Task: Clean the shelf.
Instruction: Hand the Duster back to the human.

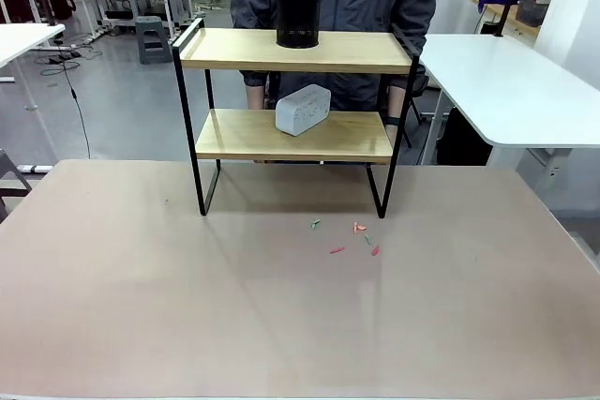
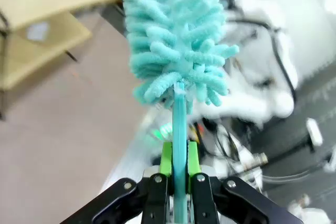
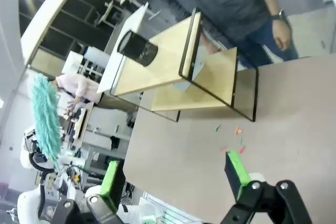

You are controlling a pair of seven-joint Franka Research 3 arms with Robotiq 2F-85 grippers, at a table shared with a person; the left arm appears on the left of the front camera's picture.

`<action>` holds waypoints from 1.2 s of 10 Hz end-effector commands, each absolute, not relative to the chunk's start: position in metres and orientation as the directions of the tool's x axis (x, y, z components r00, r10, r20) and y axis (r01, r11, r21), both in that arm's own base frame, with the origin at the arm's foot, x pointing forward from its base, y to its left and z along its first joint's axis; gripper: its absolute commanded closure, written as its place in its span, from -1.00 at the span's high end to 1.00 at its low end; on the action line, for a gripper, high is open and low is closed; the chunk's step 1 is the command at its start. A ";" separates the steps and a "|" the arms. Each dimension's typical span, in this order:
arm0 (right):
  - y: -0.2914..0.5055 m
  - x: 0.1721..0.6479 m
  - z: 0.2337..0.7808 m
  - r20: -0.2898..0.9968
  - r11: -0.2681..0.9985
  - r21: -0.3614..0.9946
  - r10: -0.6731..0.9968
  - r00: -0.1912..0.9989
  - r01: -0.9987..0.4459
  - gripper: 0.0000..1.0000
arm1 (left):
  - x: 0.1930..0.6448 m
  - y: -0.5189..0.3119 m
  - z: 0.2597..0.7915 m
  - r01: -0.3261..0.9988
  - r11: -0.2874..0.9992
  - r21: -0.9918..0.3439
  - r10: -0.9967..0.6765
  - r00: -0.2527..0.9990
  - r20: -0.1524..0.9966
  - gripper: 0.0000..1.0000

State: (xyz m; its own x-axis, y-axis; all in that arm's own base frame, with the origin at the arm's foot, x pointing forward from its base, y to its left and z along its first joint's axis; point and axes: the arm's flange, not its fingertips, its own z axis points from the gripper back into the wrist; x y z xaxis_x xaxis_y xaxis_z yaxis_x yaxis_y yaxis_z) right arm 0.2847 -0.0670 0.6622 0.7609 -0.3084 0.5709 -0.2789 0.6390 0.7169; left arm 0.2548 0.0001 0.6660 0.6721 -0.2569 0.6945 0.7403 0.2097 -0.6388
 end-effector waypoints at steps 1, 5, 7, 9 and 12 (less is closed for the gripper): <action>-0.068 0.274 0.646 0.576 0.616 0.717 -0.260 0.775 -0.326 1.00 | 0.273 -0.048 0.647 0.776 -0.052 -0.629 -0.743 0.391 0.544 -0.75; -0.062 0.268 0.633 0.520 0.610 0.735 -0.226 0.824 -0.297 1.00 | 0.262 -0.113 0.611 0.673 -0.007 -0.739 -0.660 0.552 0.509 -0.75; -0.062 0.268 0.633 0.520 0.610 0.735 -0.226 0.824 -0.297 1.00 | 0.262 -0.113 0.611 0.673 -0.007 -0.739 -0.660 0.552 0.509 -0.75; -0.047 0.281 0.620 0.477 0.558 0.749 -0.082 0.875 -0.356 1.00 | 0.291 -0.157 0.585 0.598 -0.100 -0.795 -0.838 0.380 0.391 -0.75; 0.069 0.342 0.617 0.373 0.449 0.779 0.231 0.899 -0.438 1.00 | 0.313 -0.191 0.590 0.574 -0.116 -0.811 -0.895 0.293 0.335 -0.75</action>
State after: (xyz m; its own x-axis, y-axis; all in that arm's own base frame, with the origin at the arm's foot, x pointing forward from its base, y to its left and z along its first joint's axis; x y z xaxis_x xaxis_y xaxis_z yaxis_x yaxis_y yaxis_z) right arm 0.3129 0.0510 0.6058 0.9167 0.1073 0.3850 -0.3856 0.4902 0.7817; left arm 0.2974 -0.1992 0.5749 0.3586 -0.8729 0.3309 0.5714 -0.0750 -0.8172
